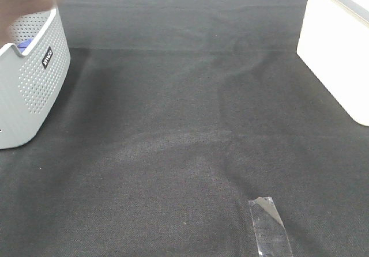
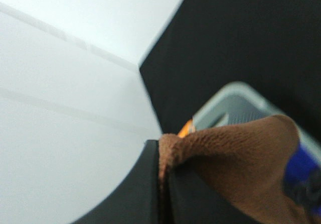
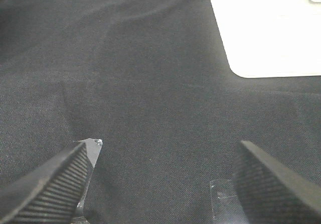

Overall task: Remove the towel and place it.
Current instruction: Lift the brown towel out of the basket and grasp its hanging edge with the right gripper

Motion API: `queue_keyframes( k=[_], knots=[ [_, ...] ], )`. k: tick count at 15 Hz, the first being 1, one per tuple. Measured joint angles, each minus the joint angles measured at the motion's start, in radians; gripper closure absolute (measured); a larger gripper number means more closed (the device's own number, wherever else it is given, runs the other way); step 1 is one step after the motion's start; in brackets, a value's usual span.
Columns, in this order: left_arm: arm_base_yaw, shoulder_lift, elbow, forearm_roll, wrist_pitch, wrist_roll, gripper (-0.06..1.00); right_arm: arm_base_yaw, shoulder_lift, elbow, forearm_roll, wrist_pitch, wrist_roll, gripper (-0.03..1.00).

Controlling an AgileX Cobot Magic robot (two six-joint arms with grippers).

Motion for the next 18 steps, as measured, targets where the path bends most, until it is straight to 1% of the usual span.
queue_keyframes(
  k=[2,3,4,5,6,7,8,9,11,12,13,15,16,17,18],
  knots=[
    [-0.156,-0.060,0.000,-0.001,-0.005,0.054,0.94,0.000,0.000,0.000,0.000,0.000,0.000,0.20],
    [-0.235,-0.075,-0.002,-0.001,0.013,0.109,0.94,0.000,0.000,0.000,0.008,-0.002,0.000,0.20],
    [-0.318,-0.087,-0.002,0.002,0.072,0.184,0.94,0.000,0.022,-0.008,0.051,-0.032,-0.014,0.20],
    [-0.357,-0.087,-0.002,0.015,0.120,0.221,0.94,0.000,0.053,-0.010,0.108,-0.090,-0.059,0.20],
    [-0.376,-0.087,-0.002,0.024,0.141,0.233,0.94,0.000,0.075,-0.010,0.148,-0.130,-0.098,0.20],
    [-0.413,-0.087,-0.002,0.042,0.169,0.247,0.94,0.000,0.129,-0.010,0.236,-0.205,-0.194,0.20],
    [-0.445,-0.087,-0.002,0.051,0.176,0.250,0.94,0.000,0.200,-0.010,0.320,-0.276,-0.314,0.20],
    [-0.472,-0.087,-0.002,0.051,0.177,0.251,0.94,0.000,0.277,-0.010,0.425,-0.332,-0.466,0.20],
    [-0.520,-0.087,-0.002,0.054,0.178,0.254,0.94,0.000,0.453,-0.010,0.663,-0.378,-0.819,0.20],
    [-0.540,-0.087,-0.002,0.054,0.178,0.254,0.94,0.000,0.558,-0.010,0.818,-0.382,-1.004,0.20],
    [-0.569,-0.087,-0.002,0.054,0.178,0.255,0.94,0.000,0.702,-0.010,1.039,-0.384,-1.296,0.20],
    [-0.601,-0.087,-0.002,0.054,0.178,0.255,0.94,0.000,0.869,-0.010,1.305,-0.380,-1.565,0.14],
    [-0.616,-0.087,-0.002,0.054,0.178,0.255,0.94,0.000,0.940,-0.010,1.396,-0.364,-1.683,0.11],
    [-0.630,-0.087,-0.002,0.054,0.178,0.255,0.94,0.000,0.999,-0.011,1.458,-0.329,-1.791,0.10],
    [-0.644,-0.087,-0.002,0.054,0.178,0.255,0.94,0.000,1.061,-0.017,1.503,-0.288,-1.875,0.09]
  ],
)
